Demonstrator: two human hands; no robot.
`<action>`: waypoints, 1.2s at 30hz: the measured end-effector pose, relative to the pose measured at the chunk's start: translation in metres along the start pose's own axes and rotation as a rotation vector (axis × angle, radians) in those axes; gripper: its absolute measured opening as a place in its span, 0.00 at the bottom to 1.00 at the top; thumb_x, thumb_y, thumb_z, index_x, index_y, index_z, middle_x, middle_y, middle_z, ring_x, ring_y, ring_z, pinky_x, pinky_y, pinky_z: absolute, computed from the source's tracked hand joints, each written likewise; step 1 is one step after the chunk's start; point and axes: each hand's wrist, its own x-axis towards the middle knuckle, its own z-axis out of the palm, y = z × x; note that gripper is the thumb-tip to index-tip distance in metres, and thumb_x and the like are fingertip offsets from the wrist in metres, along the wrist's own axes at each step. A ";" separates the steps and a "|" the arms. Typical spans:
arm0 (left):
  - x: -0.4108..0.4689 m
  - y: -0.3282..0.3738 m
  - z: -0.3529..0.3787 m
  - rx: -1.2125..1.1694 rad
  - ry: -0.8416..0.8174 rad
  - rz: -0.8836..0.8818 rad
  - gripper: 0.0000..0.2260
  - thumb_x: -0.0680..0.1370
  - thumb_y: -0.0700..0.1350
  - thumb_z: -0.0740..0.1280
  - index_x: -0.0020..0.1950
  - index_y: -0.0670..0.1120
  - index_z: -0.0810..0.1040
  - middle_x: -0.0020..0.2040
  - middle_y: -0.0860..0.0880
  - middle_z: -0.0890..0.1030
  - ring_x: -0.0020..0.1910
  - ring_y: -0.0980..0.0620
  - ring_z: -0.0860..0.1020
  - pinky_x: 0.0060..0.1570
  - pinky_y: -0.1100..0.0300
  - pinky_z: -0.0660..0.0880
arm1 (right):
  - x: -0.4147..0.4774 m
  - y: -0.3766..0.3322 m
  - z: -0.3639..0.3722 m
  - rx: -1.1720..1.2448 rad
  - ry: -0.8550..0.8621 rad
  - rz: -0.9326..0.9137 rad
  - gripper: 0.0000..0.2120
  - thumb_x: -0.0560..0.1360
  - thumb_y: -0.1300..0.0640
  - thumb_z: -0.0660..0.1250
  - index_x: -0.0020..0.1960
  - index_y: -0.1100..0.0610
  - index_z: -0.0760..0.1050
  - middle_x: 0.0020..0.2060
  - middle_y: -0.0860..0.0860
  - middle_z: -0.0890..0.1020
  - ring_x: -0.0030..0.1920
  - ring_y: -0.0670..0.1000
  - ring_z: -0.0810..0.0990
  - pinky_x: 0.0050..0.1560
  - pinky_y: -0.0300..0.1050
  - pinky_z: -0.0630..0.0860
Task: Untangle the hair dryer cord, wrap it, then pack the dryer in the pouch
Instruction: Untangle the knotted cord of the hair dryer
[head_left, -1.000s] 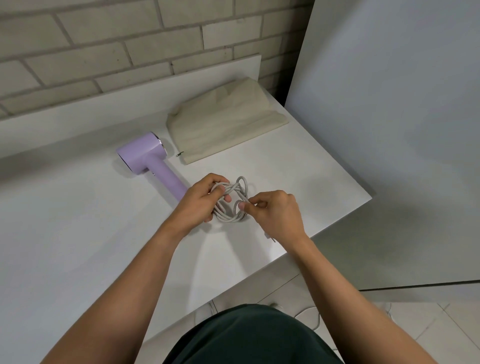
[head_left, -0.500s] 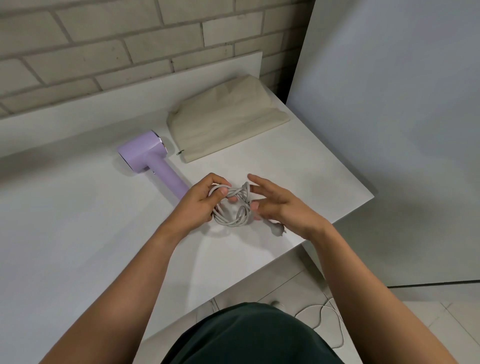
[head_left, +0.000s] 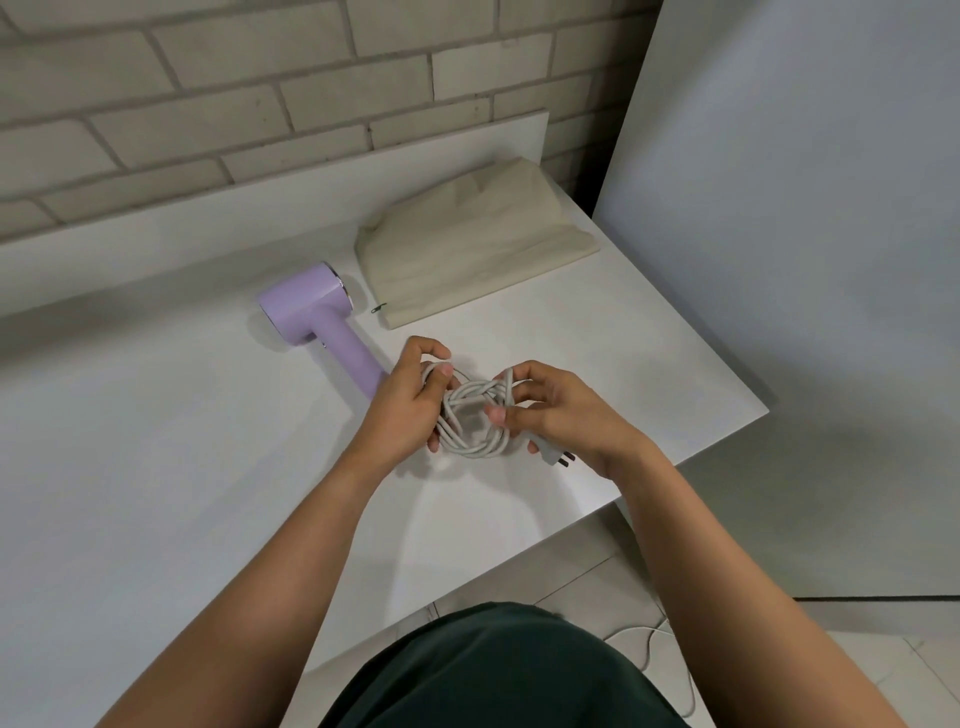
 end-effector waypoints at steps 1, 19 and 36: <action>0.000 0.002 -0.002 0.030 -0.045 0.011 0.06 0.86 0.45 0.60 0.59 0.53 0.74 0.45 0.45 0.83 0.31 0.33 0.80 0.26 0.47 0.80 | -0.001 0.000 0.000 0.014 0.008 -0.001 0.16 0.74 0.58 0.78 0.59 0.54 0.78 0.51 0.54 0.86 0.41 0.50 0.84 0.39 0.47 0.80; 0.021 0.001 -0.015 0.572 -0.087 0.282 0.09 0.85 0.52 0.62 0.57 0.53 0.82 0.41 0.53 0.85 0.45 0.47 0.82 0.45 0.47 0.80 | -0.001 -0.003 -0.007 -0.071 -0.064 -0.057 0.25 0.73 0.56 0.79 0.67 0.41 0.78 0.51 0.46 0.83 0.45 0.46 0.84 0.43 0.39 0.79; 0.029 0.007 -0.014 0.712 -0.441 0.450 0.21 0.84 0.41 0.64 0.74 0.59 0.74 0.71 0.53 0.77 0.68 0.53 0.74 0.67 0.54 0.72 | -0.001 0.001 -0.011 0.081 -0.080 0.014 0.16 0.76 0.66 0.75 0.62 0.61 0.76 0.46 0.56 0.81 0.42 0.56 0.85 0.42 0.49 0.84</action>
